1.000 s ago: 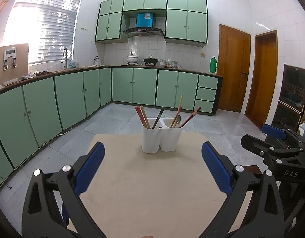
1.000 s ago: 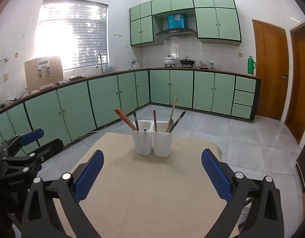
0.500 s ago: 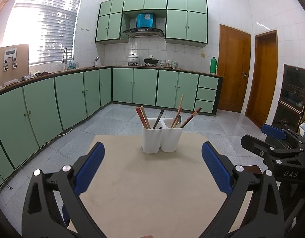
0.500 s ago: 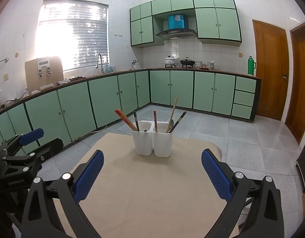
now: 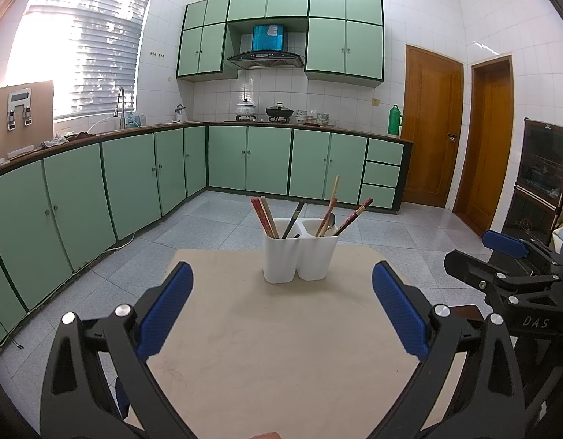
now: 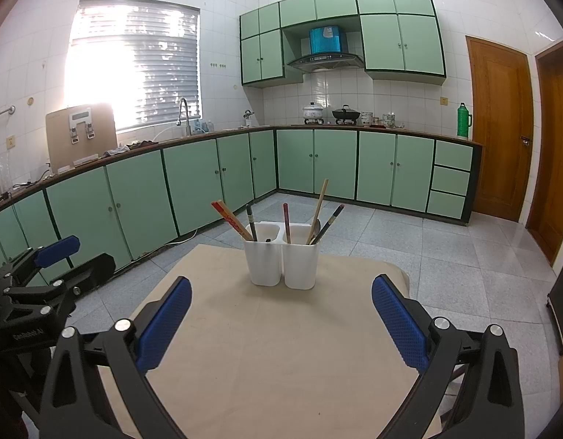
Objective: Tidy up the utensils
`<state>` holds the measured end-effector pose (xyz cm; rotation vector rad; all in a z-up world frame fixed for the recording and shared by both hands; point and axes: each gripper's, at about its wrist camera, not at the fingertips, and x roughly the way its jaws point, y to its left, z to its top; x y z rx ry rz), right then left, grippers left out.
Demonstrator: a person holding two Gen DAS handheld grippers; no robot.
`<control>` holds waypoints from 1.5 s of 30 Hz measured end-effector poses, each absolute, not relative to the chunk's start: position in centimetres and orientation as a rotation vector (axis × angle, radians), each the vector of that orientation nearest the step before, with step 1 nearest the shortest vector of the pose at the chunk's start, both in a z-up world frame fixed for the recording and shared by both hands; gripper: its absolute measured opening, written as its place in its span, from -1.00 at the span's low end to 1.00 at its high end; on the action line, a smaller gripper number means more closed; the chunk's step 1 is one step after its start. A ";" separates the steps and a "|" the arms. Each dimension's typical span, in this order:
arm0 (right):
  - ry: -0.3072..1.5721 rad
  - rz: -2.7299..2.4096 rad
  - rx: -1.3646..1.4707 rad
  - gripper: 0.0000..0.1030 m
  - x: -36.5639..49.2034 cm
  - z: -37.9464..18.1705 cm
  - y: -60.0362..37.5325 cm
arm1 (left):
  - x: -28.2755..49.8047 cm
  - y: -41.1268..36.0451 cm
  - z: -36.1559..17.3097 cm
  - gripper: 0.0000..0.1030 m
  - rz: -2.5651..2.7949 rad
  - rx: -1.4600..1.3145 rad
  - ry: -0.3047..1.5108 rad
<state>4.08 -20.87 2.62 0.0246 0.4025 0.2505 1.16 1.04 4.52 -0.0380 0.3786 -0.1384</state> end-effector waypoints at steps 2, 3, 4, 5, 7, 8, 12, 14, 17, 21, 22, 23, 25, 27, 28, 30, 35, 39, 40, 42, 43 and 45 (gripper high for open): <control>0.403 0.251 0.025 0.88 4.1 2.6 -20.9 | 1.2 1.1 4.5 0.85 -0.138 -0.039 0.379; 0.403 0.251 0.025 0.88 4.1 2.6 -20.9 | 1.2 1.2 4.6 0.85 -0.138 -0.039 0.380; 0.403 0.250 0.025 0.88 4.1 2.6 -20.9 | 1.1 1.2 4.6 0.85 -0.138 -0.039 0.379; 0.404 0.251 0.025 0.88 4.1 2.6 -20.9 | 1.1 1.2 4.6 0.85 -0.138 -0.039 0.379; 0.404 0.251 0.024 0.88 4.1 2.6 -20.9 | 1.1 1.2 4.6 0.85 -0.138 -0.039 0.380; 0.404 0.251 0.024 0.88 4.1 2.6 -20.9 | 1.1 1.2 4.5 0.85 -0.138 -0.039 0.379; 0.405 0.251 0.024 0.88 4.1 2.6 -20.9 | 1.1 1.2 4.6 0.85 -0.138 -0.039 0.380; 0.406 0.250 0.025 0.88 4.2 2.6 -20.9 | 1.1 1.2 4.5 0.85 -0.138 -0.039 0.381; 0.407 0.249 0.024 0.88 4.2 2.6 -21.0 | 1.1 1.1 4.6 0.85 -0.139 -0.041 0.381; 0.411 0.247 0.023 0.88 4.4 2.3 -20.9 | 1.2 1.2 4.5 0.85 -0.138 -0.042 0.383; 0.411 0.247 0.022 0.88 4.4 2.2 -20.9 | 1.2 1.2 4.5 0.85 -0.137 -0.043 0.382; 0.412 0.247 0.021 0.88 4.4 2.1 -20.8 | 1.2 1.3 4.5 0.85 -0.138 -0.045 0.382; 0.414 0.246 0.022 0.88 4.3 2.1 -20.8 | 1.2 1.2 4.4 0.85 -0.139 -0.047 0.384; 0.417 0.245 0.022 0.88 4.4 2.0 -20.8 | 1.3 1.3 4.3 0.85 -0.143 -0.046 0.387; 0.417 0.244 0.021 0.88 4.4 2.0 -20.8 | 1.3 1.3 4.3 0.85 -0.142 -0.046 0.388; 0.418 0.243 0.022 0.88 4.4 1.9 -20.9 | 1.4 1.3 4.3 0.85 -0.139 -0.048 0.388; 0.421 0.241 0.022 0.88 4.4 1.8 -20.8 | 1.5 1.4 4.1 0.85 -0.140 -0.055 0.391; 0.421 0.241 0.022 0.88 4.5 1.7 -20.8 | 1.7 1.4 4.0 0.85 -0.138 -0.055 0.396; 0.421 0.241 0.022 0.88 4.5 1.7 -20.8 | 1.7 1.4 4.0 0.85 -0.138 -0.055 0.396; 0.422 0.241 0.023 0.88 4.5 1.7 -20.8 | 1.7 1.3 4.0 0.85 -0.137 -0.055 0.398; 0.422 0.241 0.023 0.88 4.4 1.6 -20.8 | 1.8 1.3 4.0 0.85 -0.136 -0.055 0.399; 0.422 0.241 0.022 0.88 4.4 1.6 -20.9 | 1.8 1.3 4.0 0.85 -0.135 -0.056 0.399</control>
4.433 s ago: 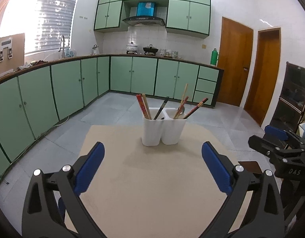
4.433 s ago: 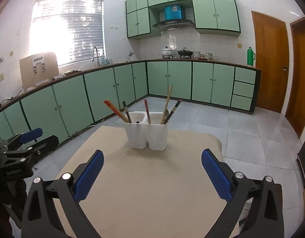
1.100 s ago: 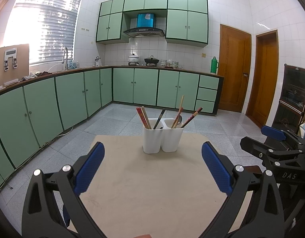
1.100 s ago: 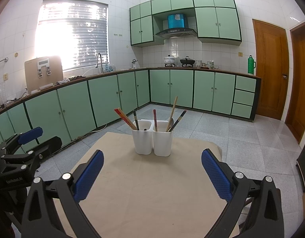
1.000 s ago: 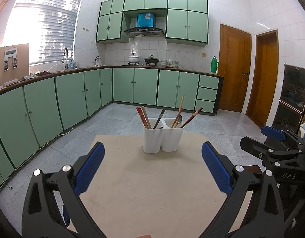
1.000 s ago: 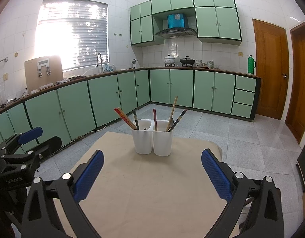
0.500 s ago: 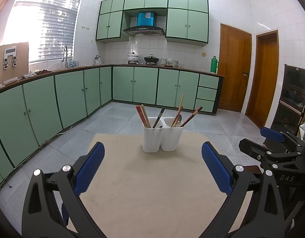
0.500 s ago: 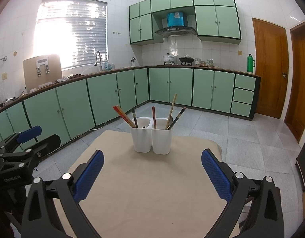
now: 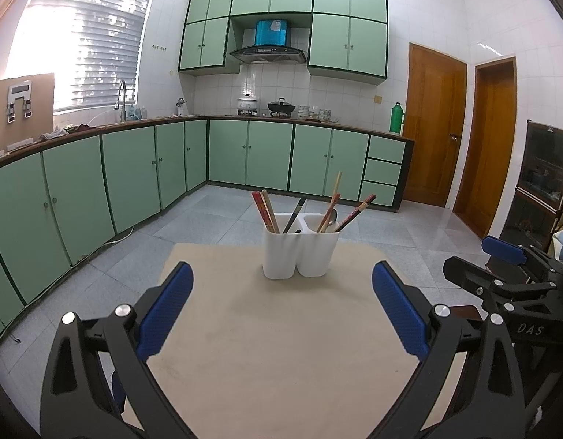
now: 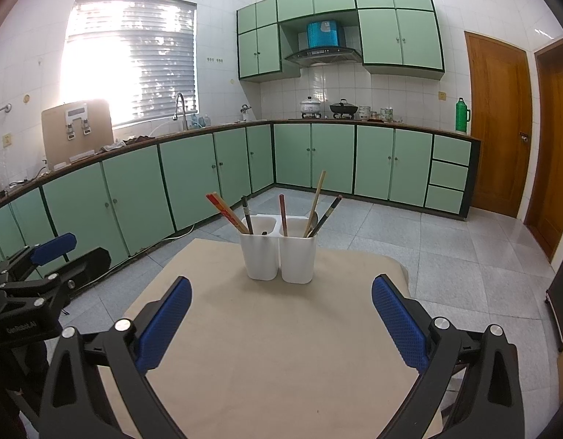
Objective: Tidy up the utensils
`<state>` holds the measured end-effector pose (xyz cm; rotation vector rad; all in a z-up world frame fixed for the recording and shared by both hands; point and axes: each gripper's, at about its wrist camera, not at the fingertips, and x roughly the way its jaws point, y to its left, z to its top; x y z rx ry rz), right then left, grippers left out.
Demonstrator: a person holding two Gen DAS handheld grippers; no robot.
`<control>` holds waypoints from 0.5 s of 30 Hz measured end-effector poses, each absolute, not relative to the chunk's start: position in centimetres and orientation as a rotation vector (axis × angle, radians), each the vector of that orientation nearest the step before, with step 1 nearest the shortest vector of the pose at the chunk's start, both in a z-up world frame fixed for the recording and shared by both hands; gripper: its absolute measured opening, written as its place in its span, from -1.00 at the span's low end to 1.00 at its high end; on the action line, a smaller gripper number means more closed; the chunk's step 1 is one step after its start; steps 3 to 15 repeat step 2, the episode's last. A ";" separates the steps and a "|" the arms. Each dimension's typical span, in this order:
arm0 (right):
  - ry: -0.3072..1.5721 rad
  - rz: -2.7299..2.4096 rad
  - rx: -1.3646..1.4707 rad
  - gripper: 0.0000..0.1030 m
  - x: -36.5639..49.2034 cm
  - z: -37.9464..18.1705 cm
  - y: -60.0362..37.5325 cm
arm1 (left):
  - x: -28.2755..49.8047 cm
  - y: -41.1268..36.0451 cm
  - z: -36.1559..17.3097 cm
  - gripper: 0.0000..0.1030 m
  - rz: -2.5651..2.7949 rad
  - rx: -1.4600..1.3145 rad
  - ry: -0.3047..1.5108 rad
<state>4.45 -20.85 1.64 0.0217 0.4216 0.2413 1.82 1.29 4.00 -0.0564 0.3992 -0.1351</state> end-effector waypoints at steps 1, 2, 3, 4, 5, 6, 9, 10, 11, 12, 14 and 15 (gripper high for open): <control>0.422 0.241 0.022 0.88 4.5 1.7 -20.8 | 1.8 1.3 4.0 0.85 -0.135 -0.057 0.400; 0.422 0.241 0.022 0.88 4.5 1.7 -20.8 | 1.8 1.3 4.0 0.85 -0.135 -0.057 0.401; 0.422 0.241 0.022 0.88 4.5 1.7 -20.8 | 1.8 1.3 4.0 0.85 -0.135 -0.057 0.401; 0.422 0.241 0.022 0.88 4.5 1.7 -20.8 | 1.8 1.3 4.0 0.85 -0.135 -0.057 0.401; 0.422 0.241 0.022 0.88 4.5 1.7 -20.8 | 1.8 1.3 4.0 0.85 -0.135 -0.057 0.401; 0.422 0.241 0.022 0.88 4.5 1.7 -20.8 | 1.8 1.3 4.0 0.85 -0.135 -0.057 0.401; 0.422 0.241 0.022 0.88 4.5 1.7 -20.8 | 1.8 1.3 4.0 0.85 -0.135 -0.057 0.401; 0.422 0.241 0.022 0.88 4.5 1.7 -20.8 | 1.8 1.3 4.0 0.85 -0.135 -0.057 0.401; 0.422 0.241 0.022 0.88 4.5 1.7 -20.8 | 1.8 1.3 4.0 0.85 -0.135 -0.057 0.401; 0.422 0.241 0.022 0.88 4.5 1.7 -20.8 | 1.8 1.3 4.0 0.85 -0.135 -0.057 0.401; 0.422 0.241 0.022 0.88 4.5 1.7 -20.8 | 1.8 1.3 4.0 0.85 -0.135 -0.057 0.401; 0.422 0.241 0.022 0.88 4.5 1.7 -20.8 | 1.8 1.3 4.0 0.85 -0.135 -0.057 0.401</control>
